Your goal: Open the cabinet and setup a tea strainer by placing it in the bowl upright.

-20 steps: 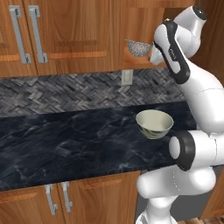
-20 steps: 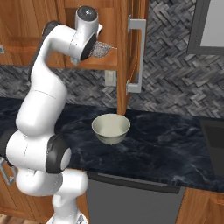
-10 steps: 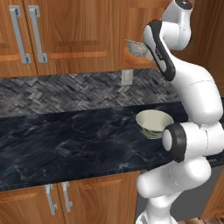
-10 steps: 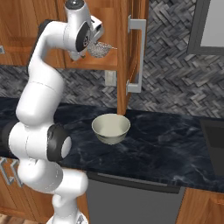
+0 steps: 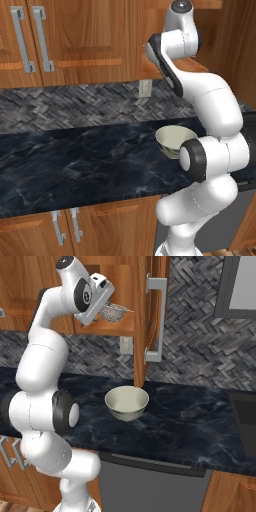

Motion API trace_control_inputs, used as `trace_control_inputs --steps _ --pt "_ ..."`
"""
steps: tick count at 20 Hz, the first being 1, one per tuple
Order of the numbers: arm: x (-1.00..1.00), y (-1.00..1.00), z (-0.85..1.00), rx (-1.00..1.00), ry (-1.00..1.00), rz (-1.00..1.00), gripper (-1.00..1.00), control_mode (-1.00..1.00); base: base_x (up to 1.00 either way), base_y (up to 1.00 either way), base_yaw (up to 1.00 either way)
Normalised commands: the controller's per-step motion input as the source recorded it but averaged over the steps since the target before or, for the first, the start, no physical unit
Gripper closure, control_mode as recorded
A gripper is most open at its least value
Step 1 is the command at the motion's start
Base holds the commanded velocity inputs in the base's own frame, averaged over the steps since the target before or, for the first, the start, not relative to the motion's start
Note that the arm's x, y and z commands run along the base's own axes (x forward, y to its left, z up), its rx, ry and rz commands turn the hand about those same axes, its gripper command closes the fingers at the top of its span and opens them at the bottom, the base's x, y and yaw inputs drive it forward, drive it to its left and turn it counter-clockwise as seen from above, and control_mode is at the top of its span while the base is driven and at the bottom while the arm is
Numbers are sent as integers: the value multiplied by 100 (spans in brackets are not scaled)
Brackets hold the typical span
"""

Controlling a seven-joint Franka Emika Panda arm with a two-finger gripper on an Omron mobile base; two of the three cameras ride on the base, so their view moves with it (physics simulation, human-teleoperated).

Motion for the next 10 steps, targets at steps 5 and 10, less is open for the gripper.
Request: trace_control_inputs --steps 5,10 --pt "36 0 0 0 0 0 -100 -100 0 0 0" --pt "18 0 0 0 0 0 -100 -100 0 0 0"
